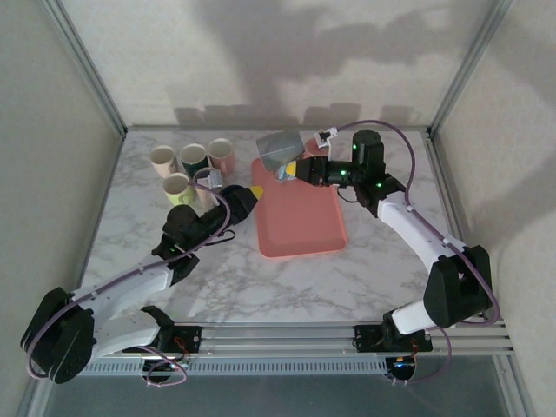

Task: Turn the mug right side up

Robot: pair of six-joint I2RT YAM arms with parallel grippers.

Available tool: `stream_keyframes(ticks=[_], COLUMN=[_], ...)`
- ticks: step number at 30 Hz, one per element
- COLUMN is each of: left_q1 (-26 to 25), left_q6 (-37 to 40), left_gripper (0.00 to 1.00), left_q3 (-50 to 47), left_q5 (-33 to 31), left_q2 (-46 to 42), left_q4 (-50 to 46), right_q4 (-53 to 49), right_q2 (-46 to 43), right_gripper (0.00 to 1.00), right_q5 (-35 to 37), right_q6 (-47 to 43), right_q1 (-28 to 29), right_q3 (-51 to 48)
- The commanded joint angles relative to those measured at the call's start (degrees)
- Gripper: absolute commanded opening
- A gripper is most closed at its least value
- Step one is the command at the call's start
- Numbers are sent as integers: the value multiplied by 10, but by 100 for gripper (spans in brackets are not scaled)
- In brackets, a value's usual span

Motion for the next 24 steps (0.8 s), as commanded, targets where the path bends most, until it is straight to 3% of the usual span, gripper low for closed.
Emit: stream_keyframes(ticks=[1, 15, 24], left_q1=[-11, -38, -45], left_q6=[-18, -42, -41], left_gripper=[44, 43, 31], left_q3=[31, 67, 69], left_q5=[-10, -39, -51], left_q2=[24, 78, 80], left_q4=[57, 102, 116], right_q4=[81, 126, 143], right_q2=[-37, -60, -70], right_gripper=[0, 0, 0], right_q5=[-17, 0, 5], right_q6=[29, 69, 85], right_q1=[14, 47, 58], right_q3=[-5, -34, -48])
